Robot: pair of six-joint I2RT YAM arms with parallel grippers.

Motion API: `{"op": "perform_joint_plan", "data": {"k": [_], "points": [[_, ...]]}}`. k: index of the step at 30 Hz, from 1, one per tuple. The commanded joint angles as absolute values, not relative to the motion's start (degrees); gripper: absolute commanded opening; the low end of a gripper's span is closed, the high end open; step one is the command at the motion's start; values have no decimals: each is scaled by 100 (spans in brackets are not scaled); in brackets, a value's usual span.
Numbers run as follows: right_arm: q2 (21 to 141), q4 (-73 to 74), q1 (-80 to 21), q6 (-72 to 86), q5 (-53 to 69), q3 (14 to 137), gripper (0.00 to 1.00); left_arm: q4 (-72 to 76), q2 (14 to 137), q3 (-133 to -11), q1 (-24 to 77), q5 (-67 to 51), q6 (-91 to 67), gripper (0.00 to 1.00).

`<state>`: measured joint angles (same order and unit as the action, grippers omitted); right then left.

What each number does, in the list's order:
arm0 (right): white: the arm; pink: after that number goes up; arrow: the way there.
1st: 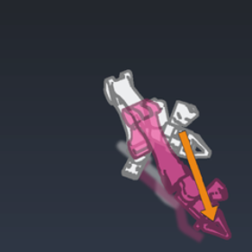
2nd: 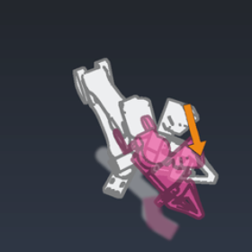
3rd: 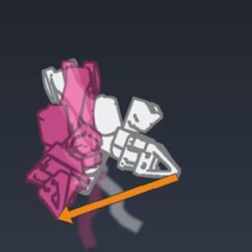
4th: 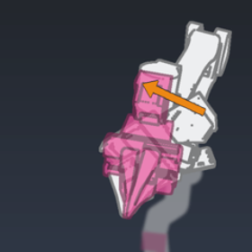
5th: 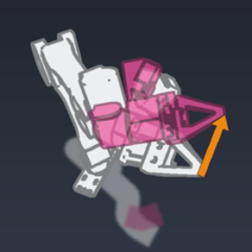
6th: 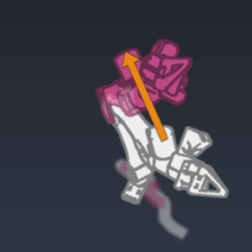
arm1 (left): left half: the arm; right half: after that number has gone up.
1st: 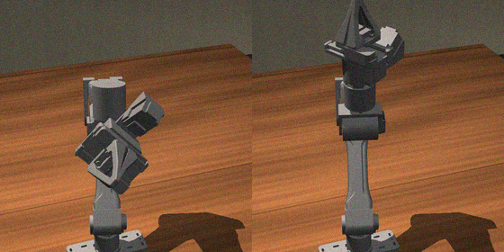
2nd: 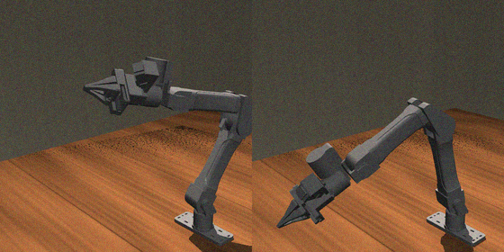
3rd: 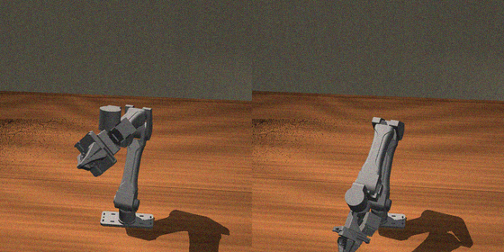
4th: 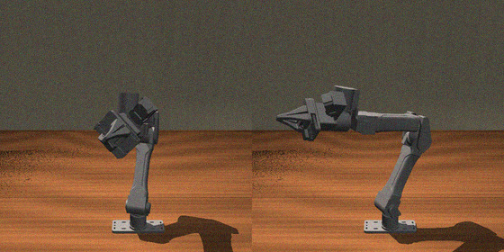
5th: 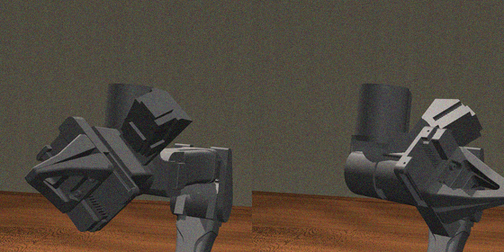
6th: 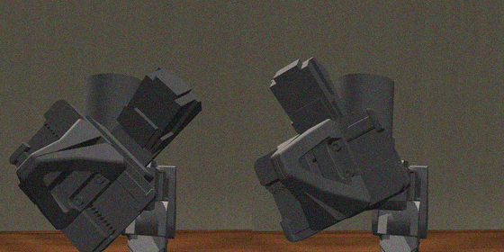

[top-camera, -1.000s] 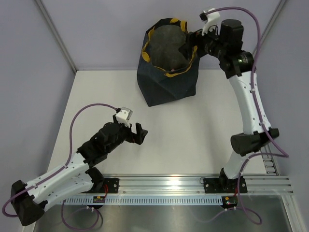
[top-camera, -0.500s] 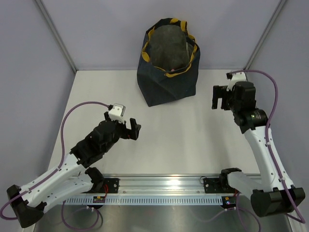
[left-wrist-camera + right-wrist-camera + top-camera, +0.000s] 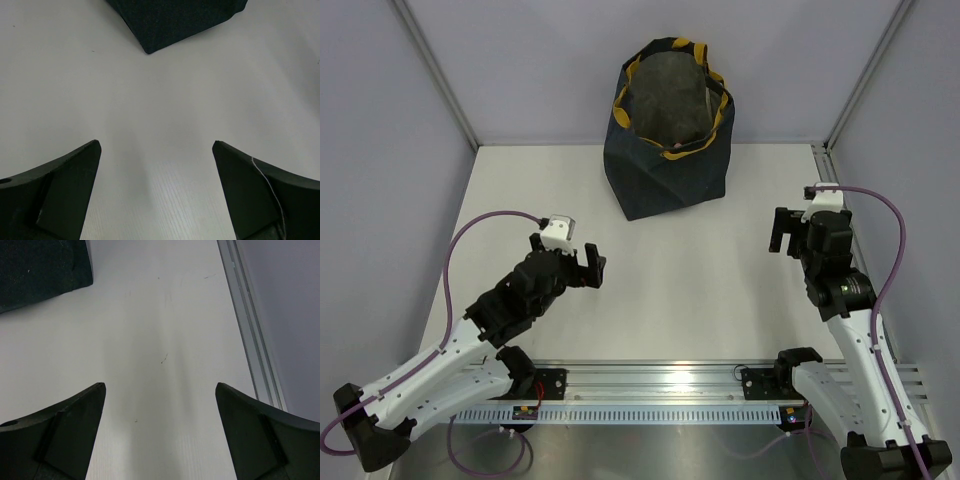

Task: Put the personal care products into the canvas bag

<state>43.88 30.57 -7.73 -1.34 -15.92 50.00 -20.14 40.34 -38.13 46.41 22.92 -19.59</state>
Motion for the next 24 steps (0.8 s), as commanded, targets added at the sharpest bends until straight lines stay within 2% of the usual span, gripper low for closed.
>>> {"op": "perform_joint_plan", "data": {"k": [1,13,24], "points": [[4175,2734,-765,-35,-1855,4975,99,-1951,3990,-3929,4623,2724,-2144,99],[4052,2646,-765,62,-2214,5028,100,-1969,4017,-3911,4614,2804,-2145,99],[4306,2443,-765,211,-2065,5036,99,-2021,3876,-3911,4614,3058,-2039,99]]}}
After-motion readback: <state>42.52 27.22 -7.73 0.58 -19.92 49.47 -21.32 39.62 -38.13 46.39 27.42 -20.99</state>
